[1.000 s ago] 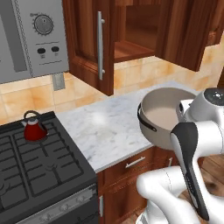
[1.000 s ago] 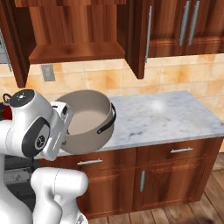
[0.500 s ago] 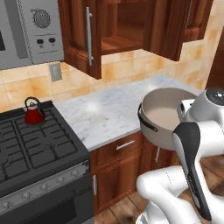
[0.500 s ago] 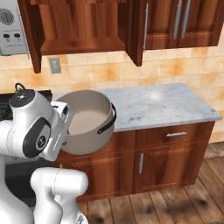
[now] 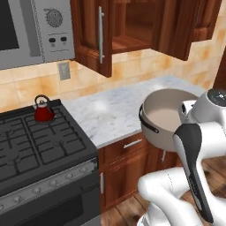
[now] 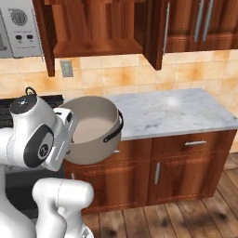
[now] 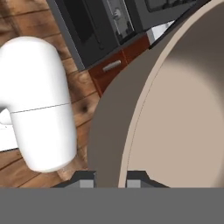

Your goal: Pick the kettle from the cabinet and place it on a stove burner. Then pick the pot from the counter and place it on another stove burner. Finally, turn both burners on.

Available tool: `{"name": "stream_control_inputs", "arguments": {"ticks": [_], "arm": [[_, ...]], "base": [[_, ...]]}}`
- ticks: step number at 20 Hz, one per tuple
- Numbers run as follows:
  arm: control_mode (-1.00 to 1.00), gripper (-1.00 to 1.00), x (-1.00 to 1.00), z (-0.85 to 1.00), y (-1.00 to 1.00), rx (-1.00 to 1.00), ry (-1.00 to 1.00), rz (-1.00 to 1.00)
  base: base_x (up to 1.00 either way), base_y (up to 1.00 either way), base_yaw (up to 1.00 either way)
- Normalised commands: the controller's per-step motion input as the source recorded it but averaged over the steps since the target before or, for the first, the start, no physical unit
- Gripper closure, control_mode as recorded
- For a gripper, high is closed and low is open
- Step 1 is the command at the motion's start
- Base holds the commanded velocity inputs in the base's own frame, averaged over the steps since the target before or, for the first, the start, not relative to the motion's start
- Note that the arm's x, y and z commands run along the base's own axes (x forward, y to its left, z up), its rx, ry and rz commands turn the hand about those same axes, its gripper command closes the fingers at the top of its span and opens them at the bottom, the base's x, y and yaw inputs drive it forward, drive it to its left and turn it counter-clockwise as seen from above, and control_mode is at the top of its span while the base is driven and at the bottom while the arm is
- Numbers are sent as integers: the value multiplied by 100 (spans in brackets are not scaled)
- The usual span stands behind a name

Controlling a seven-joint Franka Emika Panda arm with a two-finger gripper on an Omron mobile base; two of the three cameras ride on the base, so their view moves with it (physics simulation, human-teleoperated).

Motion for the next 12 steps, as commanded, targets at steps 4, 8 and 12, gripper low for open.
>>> {"name": "stream_control_inputs", "arguments": {"ticks": [4, 8, 12], "arm": [[100, 100, 0, 0, 0, 0, 0, 0], [100, 100, 0, 0, 0, 0, 0, 0], [100, 100, 0, 0, 0, 0, 0, 0]], "base": [[-26, 65, -3], [-22, 72, -4], [-16, 74, -5]]}}
